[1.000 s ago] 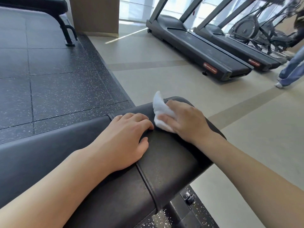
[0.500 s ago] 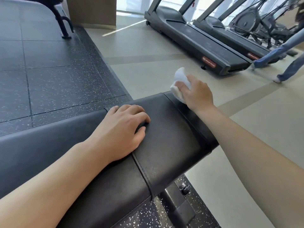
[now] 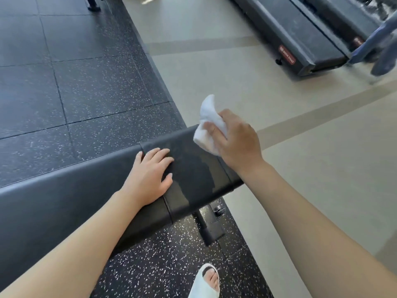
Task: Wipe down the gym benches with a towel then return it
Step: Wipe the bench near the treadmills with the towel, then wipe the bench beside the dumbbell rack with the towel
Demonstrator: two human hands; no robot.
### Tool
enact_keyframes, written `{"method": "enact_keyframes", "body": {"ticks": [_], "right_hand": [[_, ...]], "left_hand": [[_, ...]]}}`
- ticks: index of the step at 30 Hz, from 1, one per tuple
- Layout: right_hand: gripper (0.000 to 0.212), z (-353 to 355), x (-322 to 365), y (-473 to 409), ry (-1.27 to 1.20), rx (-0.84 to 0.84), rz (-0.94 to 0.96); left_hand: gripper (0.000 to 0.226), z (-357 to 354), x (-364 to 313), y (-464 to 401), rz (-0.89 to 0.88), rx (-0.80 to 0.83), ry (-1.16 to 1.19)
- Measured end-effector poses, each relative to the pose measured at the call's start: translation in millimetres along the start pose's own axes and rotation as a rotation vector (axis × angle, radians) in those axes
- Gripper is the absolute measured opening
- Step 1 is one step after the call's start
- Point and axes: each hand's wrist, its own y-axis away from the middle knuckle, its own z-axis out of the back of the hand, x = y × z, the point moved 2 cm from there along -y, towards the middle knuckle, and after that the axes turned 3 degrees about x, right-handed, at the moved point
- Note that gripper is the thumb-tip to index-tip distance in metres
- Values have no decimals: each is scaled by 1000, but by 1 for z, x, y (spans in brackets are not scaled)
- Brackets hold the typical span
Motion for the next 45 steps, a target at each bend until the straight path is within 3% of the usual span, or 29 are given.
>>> {"method": "enact_keyframes", "body": {"ticks": [11,18,23,27,37,45], "right_hand": [[32,152,156,14,-32,87,-4],[27,268,277,37,-52,25,12],[27,328,352,53,-58,-6,44],[28,351,392,70,-134,-14,40],[33,366,492,2,-283,58,339],[29,335,600,13,-420,272,608]], "left_hand": [[49,248,-52,139,220,-173,90],[52,425,-84,248,250,-292,85],[49,515,-105,327,325,-365,72],[54,557,-124,373,402,-432,78],[55,624,-113,455,679,-627,-7],[52,627,-113,565,1021,-795,-62]]}}
